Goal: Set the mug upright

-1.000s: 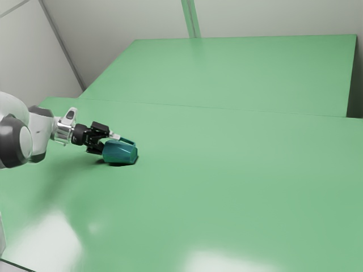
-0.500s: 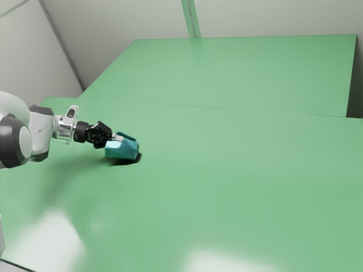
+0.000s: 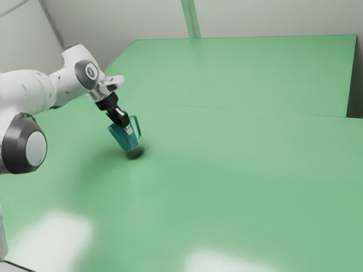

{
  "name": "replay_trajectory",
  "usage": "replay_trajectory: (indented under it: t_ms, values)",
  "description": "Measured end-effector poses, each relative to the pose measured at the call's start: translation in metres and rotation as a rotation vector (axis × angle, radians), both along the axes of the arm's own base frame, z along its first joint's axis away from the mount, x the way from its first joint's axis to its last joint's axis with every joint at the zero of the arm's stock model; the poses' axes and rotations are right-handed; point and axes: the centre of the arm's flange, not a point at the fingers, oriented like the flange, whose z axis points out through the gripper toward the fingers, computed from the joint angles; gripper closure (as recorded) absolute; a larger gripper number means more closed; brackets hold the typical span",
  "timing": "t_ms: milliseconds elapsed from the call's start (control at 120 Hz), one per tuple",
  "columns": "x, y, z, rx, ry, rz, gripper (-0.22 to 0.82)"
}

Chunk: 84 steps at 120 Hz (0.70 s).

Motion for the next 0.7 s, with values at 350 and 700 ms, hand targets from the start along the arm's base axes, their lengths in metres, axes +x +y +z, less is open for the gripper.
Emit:
replay_trajectory:
  t_ms: [350, 700]
  values:
    - [0.004, 0.0, -0.036, 0.311, -0.099, 0.076, 0.77]
    - [0.012, 0.008, 0.022, 0.306, -0.2, 0.221, 0.17]
